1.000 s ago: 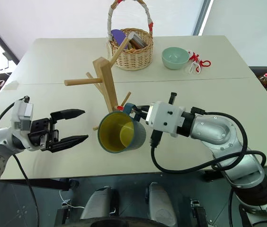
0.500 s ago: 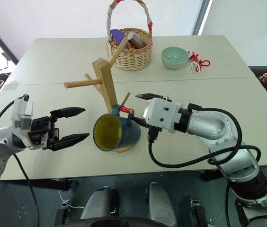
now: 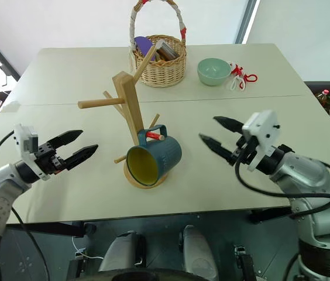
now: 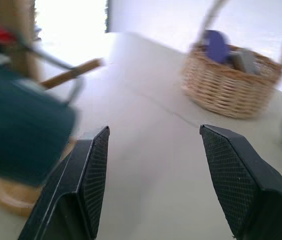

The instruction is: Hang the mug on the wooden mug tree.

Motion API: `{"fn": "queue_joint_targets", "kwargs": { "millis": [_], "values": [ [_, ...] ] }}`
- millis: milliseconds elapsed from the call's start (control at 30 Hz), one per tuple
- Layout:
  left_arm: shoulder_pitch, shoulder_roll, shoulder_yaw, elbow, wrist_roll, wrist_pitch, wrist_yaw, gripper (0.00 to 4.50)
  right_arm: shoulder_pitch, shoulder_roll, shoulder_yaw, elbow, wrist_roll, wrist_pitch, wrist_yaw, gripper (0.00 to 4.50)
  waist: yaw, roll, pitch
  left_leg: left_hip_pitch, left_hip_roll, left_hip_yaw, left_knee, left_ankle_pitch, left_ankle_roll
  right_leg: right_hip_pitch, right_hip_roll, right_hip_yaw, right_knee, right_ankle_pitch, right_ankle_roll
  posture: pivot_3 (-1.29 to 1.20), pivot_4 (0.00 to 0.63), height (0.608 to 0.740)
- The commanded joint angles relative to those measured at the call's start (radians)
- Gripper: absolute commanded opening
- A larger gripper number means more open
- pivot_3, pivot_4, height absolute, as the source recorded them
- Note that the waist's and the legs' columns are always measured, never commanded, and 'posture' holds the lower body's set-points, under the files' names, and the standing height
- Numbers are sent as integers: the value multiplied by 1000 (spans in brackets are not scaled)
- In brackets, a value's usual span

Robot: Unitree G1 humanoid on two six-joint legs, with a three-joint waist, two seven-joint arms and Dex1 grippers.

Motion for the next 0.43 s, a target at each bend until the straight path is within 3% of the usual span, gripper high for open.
{"fn": "queue_joint_targets", "kwargs": {
  "millis": [33, 233, 433],
  "values": [
    [-4, -49, 55, 63, 75, -119, 85, 4500, 8, 51, -7, 134, -68, -154, -32, 2973, 1, 0, 0, 0, 0, 0, 0, 0, 0, 0, 0, 0, 0, 0, 0, 0, 150, 740],
    [15, -113, 50, 141, 172, -220, 171, 4500, 6, 78, 54, 313, -133, -302, 7, 2973, 3, 0, 0, -1, 0, 1, 0, 0, 0, 0, -2, 0, 0, 0, 0, 0, 150, 740],
    [11, -137, 59, 166, 178, -231, 201, 4500, -22, 92, 71, 421, -137, -374, 16, 2973, 3, 0, 0, -1, 1, 1, 0, 0, 0, 0, -2, 0, 0, 0, 0, 0, 150, 740]
  ]
}}
